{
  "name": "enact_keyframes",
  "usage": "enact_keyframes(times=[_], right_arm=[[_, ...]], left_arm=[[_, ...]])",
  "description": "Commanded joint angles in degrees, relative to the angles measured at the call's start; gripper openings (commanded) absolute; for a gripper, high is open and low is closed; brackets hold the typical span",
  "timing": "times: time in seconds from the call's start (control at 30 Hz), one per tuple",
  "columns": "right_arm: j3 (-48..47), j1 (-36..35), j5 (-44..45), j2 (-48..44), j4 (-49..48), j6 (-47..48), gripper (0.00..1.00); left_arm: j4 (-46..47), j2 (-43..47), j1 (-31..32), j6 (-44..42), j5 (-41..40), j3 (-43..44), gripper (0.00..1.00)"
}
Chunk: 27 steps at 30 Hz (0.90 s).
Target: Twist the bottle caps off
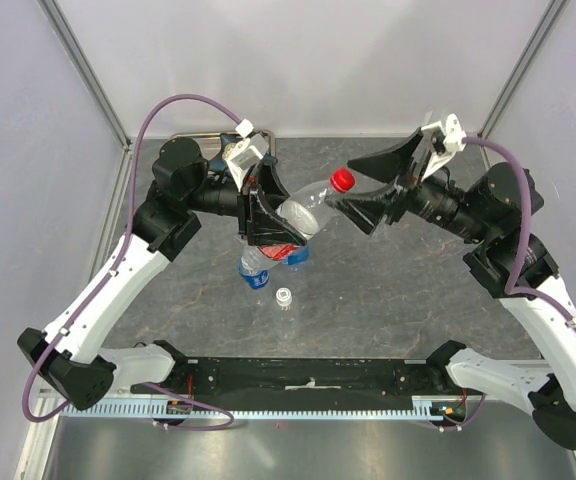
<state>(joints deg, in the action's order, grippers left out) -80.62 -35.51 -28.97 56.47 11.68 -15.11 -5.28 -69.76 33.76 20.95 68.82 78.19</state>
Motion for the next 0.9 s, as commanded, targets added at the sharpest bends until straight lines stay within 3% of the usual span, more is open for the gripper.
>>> enact_keyframes(times=[0.0,0.23,0.6,0.87], right_arm=[[-6.99,0.26,17.35,2.24,5.45,-4.55,0.98],[-10.78,0.18,25.54,3.82,6.51,-11.85,0.98],[-8.24,0.17,30.03,6.46,5.02,-19.69,0.96],[-7.10,0.26,30.82,8.83,5.02,-22.77,0.89]], left_arm=[[-5.69,1.11,0.87,-7.14,-7.61,3.80,0.17],[-15.98,1.11,6.75,-18.47,-29.94,5.57,0.17],[-14.24,0.94,17.48,-26.04,-68.25,4.08,0.15],[-10.46,1.99,21.00,-28.24,-78.22,1.18,0.14]])
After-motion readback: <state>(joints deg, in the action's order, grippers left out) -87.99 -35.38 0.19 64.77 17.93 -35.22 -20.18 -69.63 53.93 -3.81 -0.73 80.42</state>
